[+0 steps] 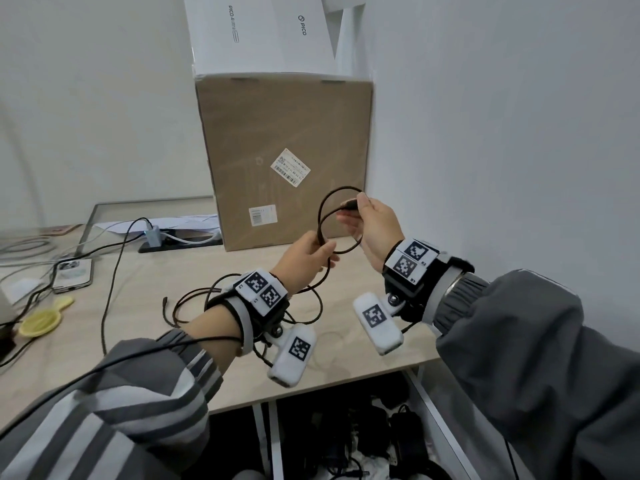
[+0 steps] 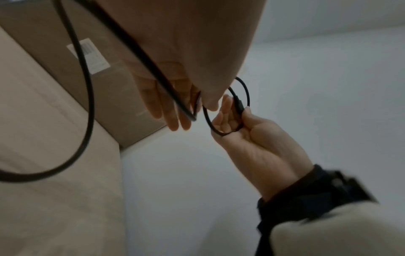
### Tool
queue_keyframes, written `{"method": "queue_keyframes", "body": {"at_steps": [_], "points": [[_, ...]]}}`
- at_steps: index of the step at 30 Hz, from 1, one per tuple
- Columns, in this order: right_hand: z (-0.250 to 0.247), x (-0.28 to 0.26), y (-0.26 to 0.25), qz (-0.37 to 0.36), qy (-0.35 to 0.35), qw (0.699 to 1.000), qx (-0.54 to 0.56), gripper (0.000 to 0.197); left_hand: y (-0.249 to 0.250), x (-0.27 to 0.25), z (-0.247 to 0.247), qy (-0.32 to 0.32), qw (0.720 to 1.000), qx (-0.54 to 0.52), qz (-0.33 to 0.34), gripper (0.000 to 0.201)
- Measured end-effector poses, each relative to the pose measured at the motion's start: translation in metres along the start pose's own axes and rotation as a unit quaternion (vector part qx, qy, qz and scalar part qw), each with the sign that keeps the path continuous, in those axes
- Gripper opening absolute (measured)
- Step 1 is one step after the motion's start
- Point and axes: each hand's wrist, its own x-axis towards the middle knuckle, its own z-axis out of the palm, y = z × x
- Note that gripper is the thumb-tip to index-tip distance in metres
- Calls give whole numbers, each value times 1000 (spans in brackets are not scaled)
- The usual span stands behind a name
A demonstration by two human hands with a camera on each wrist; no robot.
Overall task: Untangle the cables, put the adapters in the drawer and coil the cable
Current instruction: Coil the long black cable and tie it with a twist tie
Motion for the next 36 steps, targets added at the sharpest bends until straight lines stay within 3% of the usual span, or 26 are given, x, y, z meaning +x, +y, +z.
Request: {"method": "queue_keyframes", "body": {"at_steps": [4, 7, 10, 13, 15, 18, 20, 22, 24, 27, 31, 36], "points": [[0, -2, 7, 45, 25, 995, 86, 35, 8, 1, -1, 54, 992, -109, 9, 21], [-6, -6, 12, 72, 11, 992, 99, 36, 9, 0, -3, 83, 990, -109, 22, 27], [-17, -13, 19, 57, -33, 997, -45, 35, 4, 2, -8, 109, 992, -65, 20, 30], [-30, -16, 20, -12, -67, 975, -210, 18, -3, 1, -14, 104, 994, 16, 20, 33], [-37, -14, 20, -88, -84, 940, -320, 23, -6, 1, -14, 97, 989, 111, 31, 36], [-38, -12, 21, -224, -118, 820, -513, 32, -8, 1, -10, 85, 971, 220, 46, 39], [-35, -12, 21, -232, -128, 761, -592, 28, -10, 0, -8, 84, 964, 246, 45, 41], [-35, -10, 21, -218, -129, 740, -623, 27, -11, -1, -8, 83, 961, 260, 44, 38], [-36, -10, 23, -214, -117, 760, -602, 27, -13, -2, -6, 74, 963, 258, 37, 29], [-33, -10, 31, -191, -59, 840, -505, 24, -15, -5, -2, 37, 974, 226, 6, 21], [-21, -12, 41, -151, 41, 899, -410, 25, -14, -8, 6, -3, 999, -7, -46, 13], [-14, -15, 46, -88, 52, 947, -304, 24, -11, -3, -5, 42, 958, -276, -58, 18]]}}
